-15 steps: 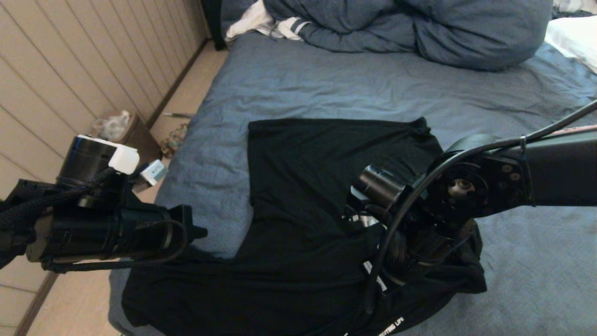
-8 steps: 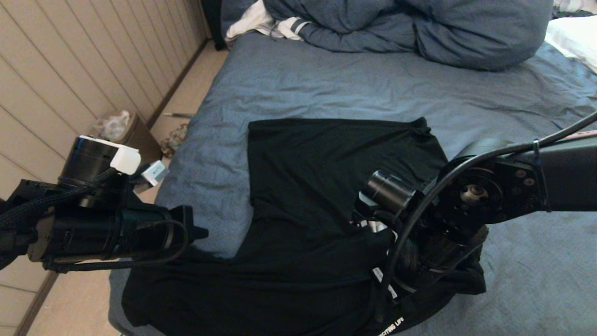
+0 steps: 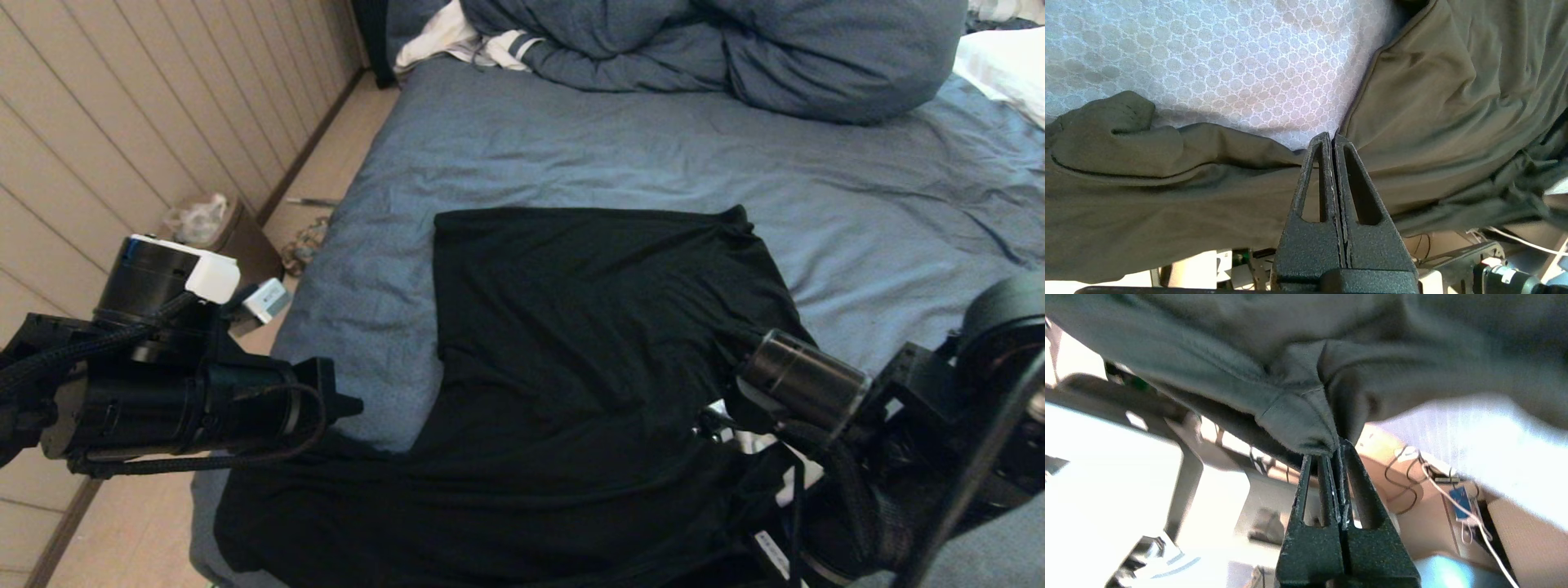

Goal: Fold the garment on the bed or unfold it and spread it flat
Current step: Unford the black T-shirt

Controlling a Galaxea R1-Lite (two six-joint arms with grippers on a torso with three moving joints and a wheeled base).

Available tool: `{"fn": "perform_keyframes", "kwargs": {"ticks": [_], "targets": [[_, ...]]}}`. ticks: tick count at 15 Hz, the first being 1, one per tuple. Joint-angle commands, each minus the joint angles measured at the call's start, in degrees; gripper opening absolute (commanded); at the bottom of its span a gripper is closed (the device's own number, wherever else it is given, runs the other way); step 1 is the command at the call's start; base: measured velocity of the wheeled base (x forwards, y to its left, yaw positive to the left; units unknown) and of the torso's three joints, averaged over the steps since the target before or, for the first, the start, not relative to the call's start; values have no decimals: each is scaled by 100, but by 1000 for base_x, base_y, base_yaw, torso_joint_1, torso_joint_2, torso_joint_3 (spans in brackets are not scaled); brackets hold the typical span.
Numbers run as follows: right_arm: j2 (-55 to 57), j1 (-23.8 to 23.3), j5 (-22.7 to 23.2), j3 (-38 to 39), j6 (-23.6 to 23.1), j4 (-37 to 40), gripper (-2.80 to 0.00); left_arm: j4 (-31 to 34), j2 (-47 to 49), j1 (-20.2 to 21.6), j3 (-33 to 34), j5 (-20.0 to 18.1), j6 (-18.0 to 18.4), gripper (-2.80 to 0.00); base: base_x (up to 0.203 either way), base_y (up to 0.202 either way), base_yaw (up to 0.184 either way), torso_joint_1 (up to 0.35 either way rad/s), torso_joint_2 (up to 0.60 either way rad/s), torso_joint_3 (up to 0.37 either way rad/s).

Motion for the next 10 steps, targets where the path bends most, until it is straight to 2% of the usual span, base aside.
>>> {"fn": "perform_keyframes", "kwargs": {"ticks": [1, 6, 10], "targets": [[-623, 40, 7, 523, 49, 33, -280, 0, -26, -1, 1, -7, -17, -280, 0, 0, 0, 0, 0, 0], [-1516, 327, -6, 1245, 18, 168, -280, 0, 18, -1, 1, -7, -17, -280, 0, 0, 0, 0, 0, 0], [-1563, 718, 34, 1841, 57, 403, -280, 0, 42, -1, 1, -7, -17, -280, 0, 0, 0, 0, 0, 0]]}}
